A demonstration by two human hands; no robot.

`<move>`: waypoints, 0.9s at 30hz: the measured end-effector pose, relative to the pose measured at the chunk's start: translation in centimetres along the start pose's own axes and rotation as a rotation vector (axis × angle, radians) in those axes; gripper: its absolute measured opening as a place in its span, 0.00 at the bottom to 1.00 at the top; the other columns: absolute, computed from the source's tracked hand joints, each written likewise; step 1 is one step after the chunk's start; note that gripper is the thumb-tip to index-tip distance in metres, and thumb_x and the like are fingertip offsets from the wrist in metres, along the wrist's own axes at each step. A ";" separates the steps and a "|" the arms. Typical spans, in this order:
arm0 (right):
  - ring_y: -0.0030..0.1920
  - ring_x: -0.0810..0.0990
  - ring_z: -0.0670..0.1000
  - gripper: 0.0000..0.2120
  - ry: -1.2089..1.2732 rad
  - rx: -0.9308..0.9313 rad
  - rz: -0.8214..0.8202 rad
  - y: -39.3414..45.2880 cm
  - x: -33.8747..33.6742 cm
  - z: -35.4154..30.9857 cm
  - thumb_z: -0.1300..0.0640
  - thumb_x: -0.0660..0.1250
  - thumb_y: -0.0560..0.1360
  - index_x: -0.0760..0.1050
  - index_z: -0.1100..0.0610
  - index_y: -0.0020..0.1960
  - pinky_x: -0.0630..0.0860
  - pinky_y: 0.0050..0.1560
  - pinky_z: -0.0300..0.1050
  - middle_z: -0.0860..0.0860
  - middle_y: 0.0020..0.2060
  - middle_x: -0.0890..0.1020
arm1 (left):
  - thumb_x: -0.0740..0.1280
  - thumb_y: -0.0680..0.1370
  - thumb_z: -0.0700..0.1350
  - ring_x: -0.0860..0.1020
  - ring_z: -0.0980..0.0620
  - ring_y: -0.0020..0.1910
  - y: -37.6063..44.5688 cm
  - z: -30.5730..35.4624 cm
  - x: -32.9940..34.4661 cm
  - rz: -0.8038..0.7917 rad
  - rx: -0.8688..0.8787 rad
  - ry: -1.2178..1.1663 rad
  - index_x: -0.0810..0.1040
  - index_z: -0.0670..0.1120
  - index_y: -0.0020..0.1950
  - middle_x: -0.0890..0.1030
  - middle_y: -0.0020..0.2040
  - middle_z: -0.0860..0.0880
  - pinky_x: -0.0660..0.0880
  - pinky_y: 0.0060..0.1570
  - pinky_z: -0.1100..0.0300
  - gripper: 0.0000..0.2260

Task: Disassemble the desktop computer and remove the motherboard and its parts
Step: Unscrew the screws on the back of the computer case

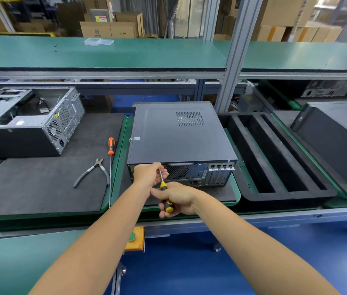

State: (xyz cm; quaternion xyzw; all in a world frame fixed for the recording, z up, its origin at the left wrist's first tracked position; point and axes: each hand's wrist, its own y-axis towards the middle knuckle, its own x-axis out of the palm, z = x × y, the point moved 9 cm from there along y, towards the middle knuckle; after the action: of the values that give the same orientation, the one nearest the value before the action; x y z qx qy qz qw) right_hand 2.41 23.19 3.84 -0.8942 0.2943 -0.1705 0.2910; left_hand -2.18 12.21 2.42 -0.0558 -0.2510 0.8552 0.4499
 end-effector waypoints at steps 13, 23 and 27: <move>0.41 0.79 0.55 0.07 0.109 0.015 -0.067 0.0 1.5 -0.3 0.66 0.56 0.82 0.66 0.59 0.59 0.81 0.45 0.52 0.57 0.42 0.74 | 0.67 0.79 0.39 0.83 0.51 0.32 -0.1 -0.1 -0.1 -0.030 -0.003 0.006 0.79 0.37 0.43 0.83 0.36 0.42 0.76 0.28 0.66 0.07; 0.39 0.80 0.55 0.06 0.069 0.021 -0.053 -0.1 0.8 0.0 0.66 0.57 0.81 0.66 0.58 0.56 0.81 0.48 0.54 0.57 0.41 0.75 | 0.68 0.78 0.39 0.83 0.51 0.30 -0.6 0.3 -0.2 0.025 0.028 0.084 0.80 0.36 0.44 0.83 0.30 0.45 0.75 0.25 0.65 0.06; 0.40 0.80 0.55 0.08 0.083 0.039 -0.055 -0.1 1.1 -0.2 0.66 0.57 0.81 0.67 0.59 0.59 0.82 0.44 0.53 0.58 0.43 0.74 | 0.68 0.77 0.38 0.83 0.51 0.30 -0.6 0.4 -0.3 0.039 0.026 0.086 0.80 0.35 0.43 0.83 0.30 0.44 0.76 0.26 0.65 0.06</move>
State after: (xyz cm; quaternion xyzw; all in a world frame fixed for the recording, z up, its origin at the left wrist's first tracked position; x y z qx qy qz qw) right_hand 3.22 22.53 4.22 -0.8883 0.2783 -0.2211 0.2909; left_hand -1.73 12.07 3.02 -0.0914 -0.2192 0.8638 0.4444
